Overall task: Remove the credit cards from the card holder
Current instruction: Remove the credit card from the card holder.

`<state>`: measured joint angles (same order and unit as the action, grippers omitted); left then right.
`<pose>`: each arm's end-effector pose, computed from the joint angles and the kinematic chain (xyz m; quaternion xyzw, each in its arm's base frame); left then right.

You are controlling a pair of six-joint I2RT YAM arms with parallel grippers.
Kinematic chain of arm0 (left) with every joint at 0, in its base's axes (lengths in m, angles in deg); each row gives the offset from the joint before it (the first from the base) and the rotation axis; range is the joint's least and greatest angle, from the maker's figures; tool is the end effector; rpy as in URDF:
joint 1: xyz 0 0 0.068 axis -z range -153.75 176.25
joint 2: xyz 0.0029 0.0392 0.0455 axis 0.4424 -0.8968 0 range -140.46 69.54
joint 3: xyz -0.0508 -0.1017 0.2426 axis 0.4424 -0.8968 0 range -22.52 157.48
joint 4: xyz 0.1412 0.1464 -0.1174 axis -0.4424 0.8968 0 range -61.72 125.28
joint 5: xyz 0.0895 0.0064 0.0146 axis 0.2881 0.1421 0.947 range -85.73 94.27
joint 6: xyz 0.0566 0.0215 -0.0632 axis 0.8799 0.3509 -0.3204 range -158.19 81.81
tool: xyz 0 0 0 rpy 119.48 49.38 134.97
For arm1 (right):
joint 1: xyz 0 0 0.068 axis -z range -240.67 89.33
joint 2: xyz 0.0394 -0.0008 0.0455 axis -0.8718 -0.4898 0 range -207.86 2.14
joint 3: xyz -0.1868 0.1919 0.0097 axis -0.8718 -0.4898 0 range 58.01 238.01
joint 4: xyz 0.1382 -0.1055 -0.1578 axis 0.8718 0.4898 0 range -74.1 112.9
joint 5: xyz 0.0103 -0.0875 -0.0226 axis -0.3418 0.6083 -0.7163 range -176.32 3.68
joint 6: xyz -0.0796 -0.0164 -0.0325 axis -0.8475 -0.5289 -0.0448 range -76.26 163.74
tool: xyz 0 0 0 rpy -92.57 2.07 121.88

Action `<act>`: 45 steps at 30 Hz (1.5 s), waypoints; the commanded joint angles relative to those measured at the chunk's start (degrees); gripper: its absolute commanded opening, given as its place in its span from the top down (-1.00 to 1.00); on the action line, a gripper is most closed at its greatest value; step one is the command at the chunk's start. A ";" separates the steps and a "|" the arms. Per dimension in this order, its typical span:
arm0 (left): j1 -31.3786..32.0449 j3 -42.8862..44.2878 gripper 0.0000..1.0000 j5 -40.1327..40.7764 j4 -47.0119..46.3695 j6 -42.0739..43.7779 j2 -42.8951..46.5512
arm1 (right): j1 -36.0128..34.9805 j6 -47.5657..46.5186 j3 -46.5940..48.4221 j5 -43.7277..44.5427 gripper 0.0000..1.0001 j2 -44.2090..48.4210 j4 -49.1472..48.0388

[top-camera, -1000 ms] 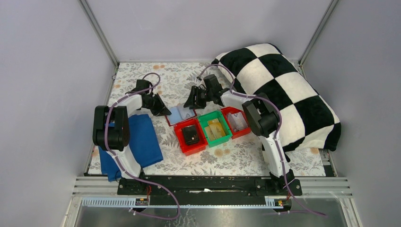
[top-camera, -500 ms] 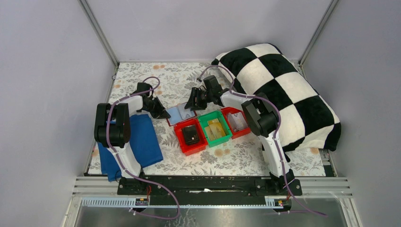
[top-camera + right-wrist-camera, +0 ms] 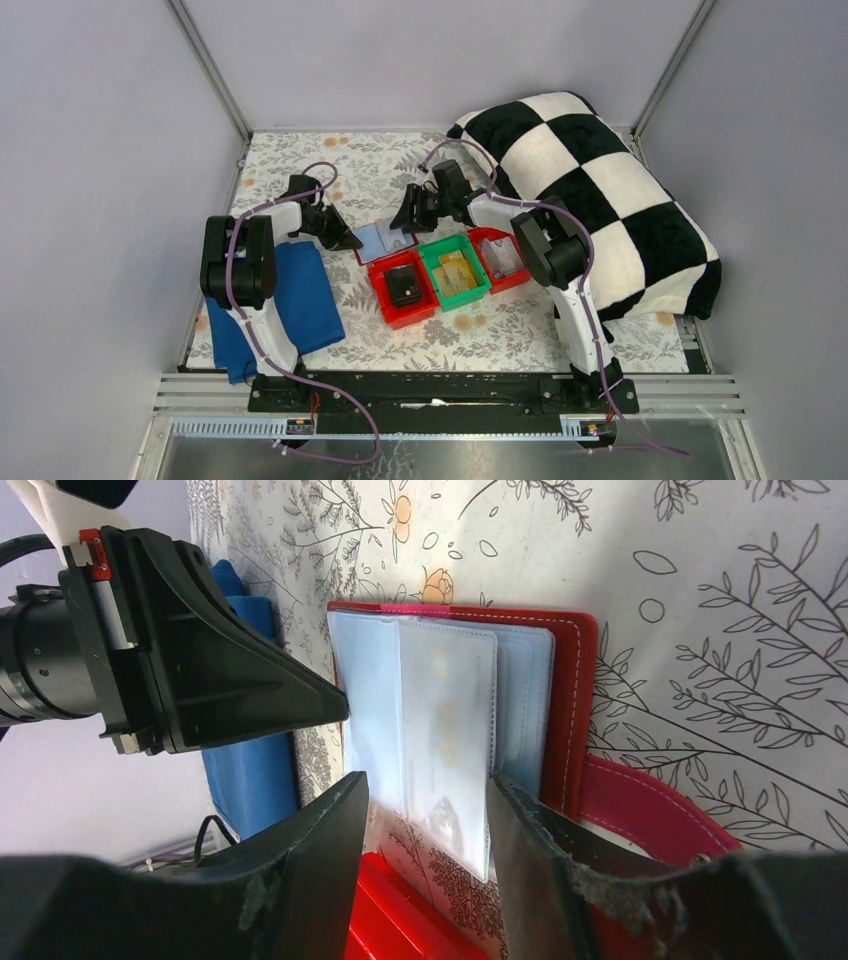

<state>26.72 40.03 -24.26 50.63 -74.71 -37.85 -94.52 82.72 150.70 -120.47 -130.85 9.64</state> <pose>0.3479 -0.0397 0.1195 -0.2476 0.9185 -0.2899 0.1051 0.4034 0.3230 0.1314 -0.0998 0.8495 0.4749 0.2070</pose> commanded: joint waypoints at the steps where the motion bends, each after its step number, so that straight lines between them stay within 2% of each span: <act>1: 0.48 -0.05 0.76 1.92 -1.71 0.39 -2.50 | -0.28 2.13 -0.96 -3.37 -0.09 1.60 -4.33; 11: 0.42 -0.29 0.77 1.42 -1.82 0.48 -3.03 | -2.22 5.05 -6.36 -1.29 -0.07 6.56 -11.04; 16: 0.41 -0.32 0.77 1.43 -1.93 0.69 -2.81 | -3.33 6.19 -5.55 -1.67 -0.06 7.00 -12.61; 22: 0.47 0.91 0.78 0.67 -1.11 1.27 -3.03 | -4.39 5.30 -1.59 -2.65 -0.05 5.50 -10.16; 36: 0.04 2.29 0.74 0.66 1.74 2.16 1.17 | -6.06 4.82 1.23 -2.75 -0.06 3.52 -8.26; 45: -0.14 2.03 0.68 8.67 3.84 2.29 8.07 | -5.71 -1.40 6.39 1.50 -0.06 2.17 3.04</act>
<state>26.81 41.14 -20.35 54.13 -73.55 -35.19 -100.31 85.08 152.71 -121.10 -127.98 7.28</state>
